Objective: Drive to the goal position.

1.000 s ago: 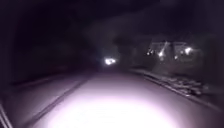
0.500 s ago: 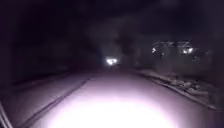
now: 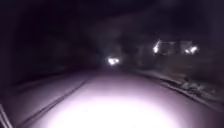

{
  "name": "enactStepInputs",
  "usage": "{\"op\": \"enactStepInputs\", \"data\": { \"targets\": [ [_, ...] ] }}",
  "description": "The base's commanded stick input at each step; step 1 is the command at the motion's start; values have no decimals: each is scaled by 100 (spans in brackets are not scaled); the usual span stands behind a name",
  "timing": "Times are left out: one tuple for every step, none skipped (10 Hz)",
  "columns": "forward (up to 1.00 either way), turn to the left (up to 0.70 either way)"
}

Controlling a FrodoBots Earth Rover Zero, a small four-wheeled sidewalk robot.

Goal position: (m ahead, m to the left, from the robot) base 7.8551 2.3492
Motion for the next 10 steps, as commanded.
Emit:
{"op": "enactStepInputs", "data": {
  "targets": [
    [100, 0],
    [100, 0],
    [100, 0],
    [100, 0],
    [100, 0],
    [100, 0],
    [100, 0],
    [100, 0],
    [100, 0],
    [100, 0]
  ]
}}
